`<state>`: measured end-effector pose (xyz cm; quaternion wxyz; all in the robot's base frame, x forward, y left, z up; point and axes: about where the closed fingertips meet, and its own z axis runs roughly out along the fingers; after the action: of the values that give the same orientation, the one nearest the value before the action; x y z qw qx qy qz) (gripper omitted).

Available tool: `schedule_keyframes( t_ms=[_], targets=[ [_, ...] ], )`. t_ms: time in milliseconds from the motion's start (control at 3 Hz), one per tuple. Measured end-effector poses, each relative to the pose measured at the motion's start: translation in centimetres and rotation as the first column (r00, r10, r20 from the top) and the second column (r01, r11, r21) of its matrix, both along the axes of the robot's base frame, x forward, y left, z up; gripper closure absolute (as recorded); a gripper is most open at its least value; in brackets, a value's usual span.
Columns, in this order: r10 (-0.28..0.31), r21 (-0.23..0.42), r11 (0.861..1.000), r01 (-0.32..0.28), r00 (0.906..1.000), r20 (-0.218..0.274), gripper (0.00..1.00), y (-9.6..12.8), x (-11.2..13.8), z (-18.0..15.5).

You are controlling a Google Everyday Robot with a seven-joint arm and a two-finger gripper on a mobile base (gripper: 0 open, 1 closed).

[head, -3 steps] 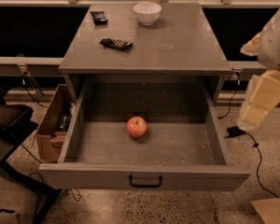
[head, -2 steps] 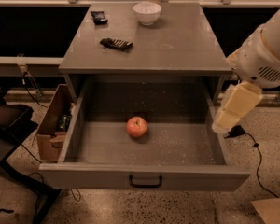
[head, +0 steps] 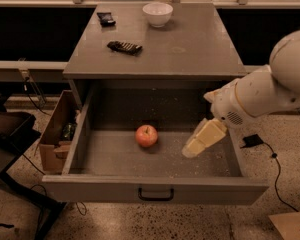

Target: Pick apple from top drawer and place on counter

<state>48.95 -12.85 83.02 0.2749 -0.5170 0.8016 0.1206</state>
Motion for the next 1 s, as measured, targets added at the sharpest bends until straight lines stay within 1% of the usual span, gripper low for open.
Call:
schedule_keyframes(
  t_ms=[333,667,1000],
  targets=[
    [0.031,0.227,0.972,-0.058,0.9921,0.121,0.0,5.56,4.04,-2.83],
    [0.017,0.214,0.976,-0.048,0.9896,0.143,0.0,5.39,4.58,-2.38],
    [0.022,0.213,0.976,-0.051,0.9901,0.139,0.0,5.49,4.47,-2.47]
  ],
)
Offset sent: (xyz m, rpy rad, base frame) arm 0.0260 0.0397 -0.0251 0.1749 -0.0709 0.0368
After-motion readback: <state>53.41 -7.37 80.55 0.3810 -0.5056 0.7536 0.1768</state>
